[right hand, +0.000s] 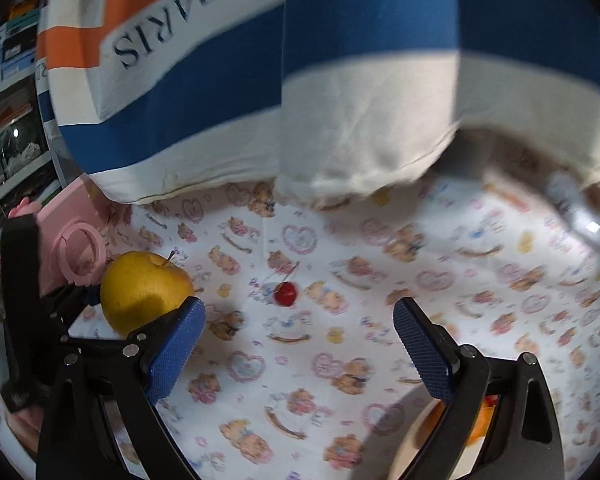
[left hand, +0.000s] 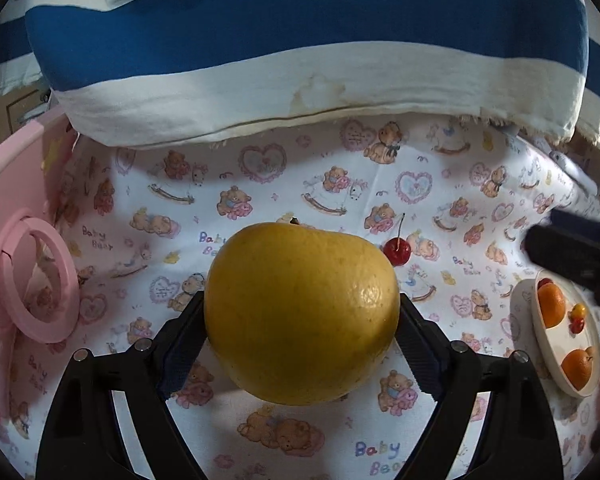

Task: Organize fruits
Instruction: 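Lift the pear with the left gripper while the right grasps the red stemmed cherry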

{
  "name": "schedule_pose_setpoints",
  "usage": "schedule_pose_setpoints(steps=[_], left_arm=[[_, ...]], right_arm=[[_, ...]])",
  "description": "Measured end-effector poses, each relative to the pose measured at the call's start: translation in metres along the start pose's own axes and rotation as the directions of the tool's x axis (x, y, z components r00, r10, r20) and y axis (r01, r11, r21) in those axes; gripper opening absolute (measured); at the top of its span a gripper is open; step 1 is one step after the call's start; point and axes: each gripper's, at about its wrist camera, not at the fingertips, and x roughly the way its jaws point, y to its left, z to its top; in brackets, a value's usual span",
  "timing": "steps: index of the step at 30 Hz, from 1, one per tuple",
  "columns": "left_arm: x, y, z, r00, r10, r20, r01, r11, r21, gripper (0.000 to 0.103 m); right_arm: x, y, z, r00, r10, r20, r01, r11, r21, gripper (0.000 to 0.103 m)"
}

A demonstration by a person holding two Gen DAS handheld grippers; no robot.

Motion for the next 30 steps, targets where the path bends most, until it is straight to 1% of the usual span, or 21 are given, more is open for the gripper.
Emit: schedule_pose_setpoints(steps=[1,2,3,6,9,11,13,15,16,19,23,25,26,29,30], left_arm=[[0.0,0.0,0.0,1.0,0.002,0.001,-0.002,1.0,-0.002,0.087],[0.0,0.0,0.0,1.0,0.008,0.004,-0.008,1.0,0.0,0.087],[-0.001,0.0,0.0,1.0,0.016,0.009,-0.016,1.0,0.003,0.087],[-0.003,0.001,0.0,0.999,0.035,0.022,-0.035,0.999,0.003,0.087],[-0.005,0.004,0.001,0.999,0.03,0.021,-0.03,0.999,-0.013,0.087],[-0.006,0.005,0.001,0.999,0.035,0.022,-0.035,0.999,-0.019,0.087],[-0.005,0.005,0.001,0.999,0.045,0.023,-0.045,0.999,-0.017,0.087],[-0.007,0.004,0.001,0.998,0.054,0.023,-0.054,0.998,-0.018,0.087],[-0.007,0.004,0.0,0.998,0.056,0.022,-0.056,0.998,-0.022,0.087],[-0.007,0.006,-0.001,0.998,0.056,0.02,-0.055,0.998,-0.035,0.087],[-0.007,0.009,0.002,0.998,0.059,0.023,-0.058,0.998,-0.039,0.087],[-0.008,0.009,0.002,0.998,0.056,0.024,-0.055,0.998,-0.041,0.087],[-0.008,0.009,0.002,0.998,0.053,0.022,-0.052,0.998,-0.042,0.087],[-0.009,0.01,0.002,1.0,0.029,0.008,-0.029,0.998,-0.057,0.087],[-0.009,0.01,0.002,1.0,0.021,0.006,-0.021,0.998,-0.058,0.087]], right_arm=[[0.008,0.0,0.002,1.0,0.016,-0.017,-0.016,1.0,0.02,0.091],[0.015,0.0,0.002,0.999,0.022,-0.03,-0.021,0.999,0.027,0.086],[0.022,0.001,0.003,0.999,0.024,-0.045,-0.022,0.999,0.031,0.083],[0.047,0.005,0.003,0.996,0.021,-0.089,-0.018,0.999,0.027,0.07],[0.063,0.001,0.001,0.992,0.046,-0.118,-0.037,0.996,0.079,0.06],[0.069,0.0,0.002,0.992,0.044,-0.122,-0.032,0.995,0.094,0.059],[0.075,0.001,0.003,0.992,0.022,-0.126,-0.012,0.997,0.081,0.057],[0.081,0.002,0.005,0.991,0.009,-0.134,-0.001,0.998,0.062,0.051],[0.083,0.003,0.005,0.988,0.005,-0.155,0.003,0.998,0.056,0.05],[0.09,0.003,0.004,0.985,0.01,-0.171,-0.001,0.999,0.054,0.048],[0.102,0.004,0.004,0.984,0.009,-0.177,0.0,0.999,0.046,0.043],[0.105,0.004,0.003,0.984,0.002,-0.179,0.006,0.999,0.042,0.041],[0.107,0.005,0.003,0.983,0.003,-0.183,0.005,0.999,0.045,0.038],[0.112,0.006,0.001,0.981,0.007,-0.193,0.002,0.999,0.046,0.035],[0.112,0.007,0.001,0.981,-0.001,-0.192,0.008,0.999,0.038,0.031]])
